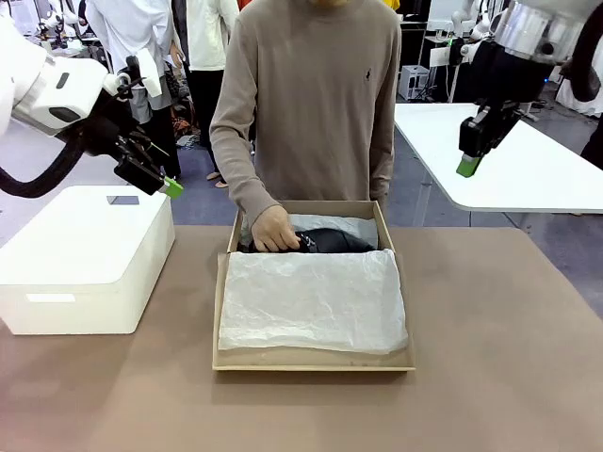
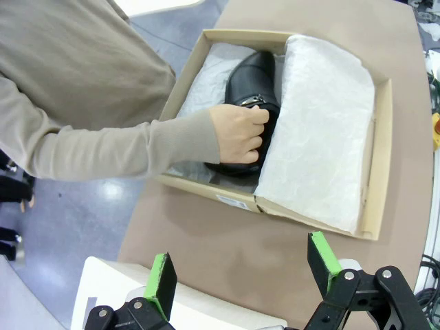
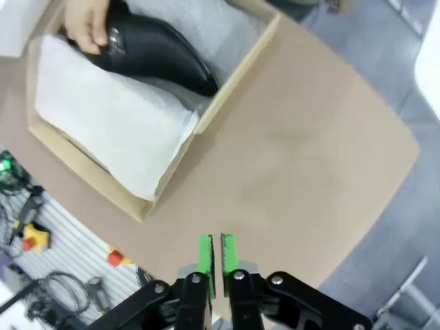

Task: Pack the shoes into the box.
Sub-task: Close the Shoes Box.

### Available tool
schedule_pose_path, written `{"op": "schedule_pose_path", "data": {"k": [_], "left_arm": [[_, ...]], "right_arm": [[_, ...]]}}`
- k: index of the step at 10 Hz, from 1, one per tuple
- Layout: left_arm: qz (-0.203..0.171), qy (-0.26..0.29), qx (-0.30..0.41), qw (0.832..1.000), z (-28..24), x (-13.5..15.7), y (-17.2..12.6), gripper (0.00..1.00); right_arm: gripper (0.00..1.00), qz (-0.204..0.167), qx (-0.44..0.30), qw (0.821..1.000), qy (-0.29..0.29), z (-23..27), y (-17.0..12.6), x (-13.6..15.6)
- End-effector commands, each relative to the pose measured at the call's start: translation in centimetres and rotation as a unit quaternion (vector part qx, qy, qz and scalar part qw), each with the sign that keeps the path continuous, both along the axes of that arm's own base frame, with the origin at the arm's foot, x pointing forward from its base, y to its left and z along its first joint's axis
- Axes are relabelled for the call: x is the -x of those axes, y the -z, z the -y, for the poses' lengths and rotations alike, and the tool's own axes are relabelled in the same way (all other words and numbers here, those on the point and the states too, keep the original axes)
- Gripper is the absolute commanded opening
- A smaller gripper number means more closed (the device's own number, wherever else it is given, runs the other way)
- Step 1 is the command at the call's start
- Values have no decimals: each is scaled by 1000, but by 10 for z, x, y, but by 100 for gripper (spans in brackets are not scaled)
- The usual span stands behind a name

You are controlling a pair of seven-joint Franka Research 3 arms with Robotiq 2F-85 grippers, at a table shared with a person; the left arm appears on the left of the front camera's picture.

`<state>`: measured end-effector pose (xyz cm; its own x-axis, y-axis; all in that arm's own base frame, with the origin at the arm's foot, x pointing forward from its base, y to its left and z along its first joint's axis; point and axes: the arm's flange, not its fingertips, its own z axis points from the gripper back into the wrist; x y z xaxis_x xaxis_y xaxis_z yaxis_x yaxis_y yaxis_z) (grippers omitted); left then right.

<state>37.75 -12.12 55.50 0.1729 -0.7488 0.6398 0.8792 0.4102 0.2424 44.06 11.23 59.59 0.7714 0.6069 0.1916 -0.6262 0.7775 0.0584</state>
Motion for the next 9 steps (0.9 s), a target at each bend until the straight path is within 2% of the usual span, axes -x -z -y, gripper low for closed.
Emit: {"op": "schedule_pose_path", "data": {"k": [1, 2, 4, 9], "left_arm": [[-3, 1, 7, 1000, 0, 0, 1, 100], [-3, 1, 7, 1000, 0, 0, 1, 100], [-3, 1, 7, 1000, 0, 0, 1, 100], [-3, 1, 7, 1000, 0, 0, 1, 100]], "right_arm": [[0, 31, -37, 996, -71, 11, 17, 4], [0, 39, -32, 995, -84, 9, 19, 4], [0, 26, -7, 998, -56, 8, 11, -2], [0, 26, -7, 998, -56, 8, 11, -2]]}}
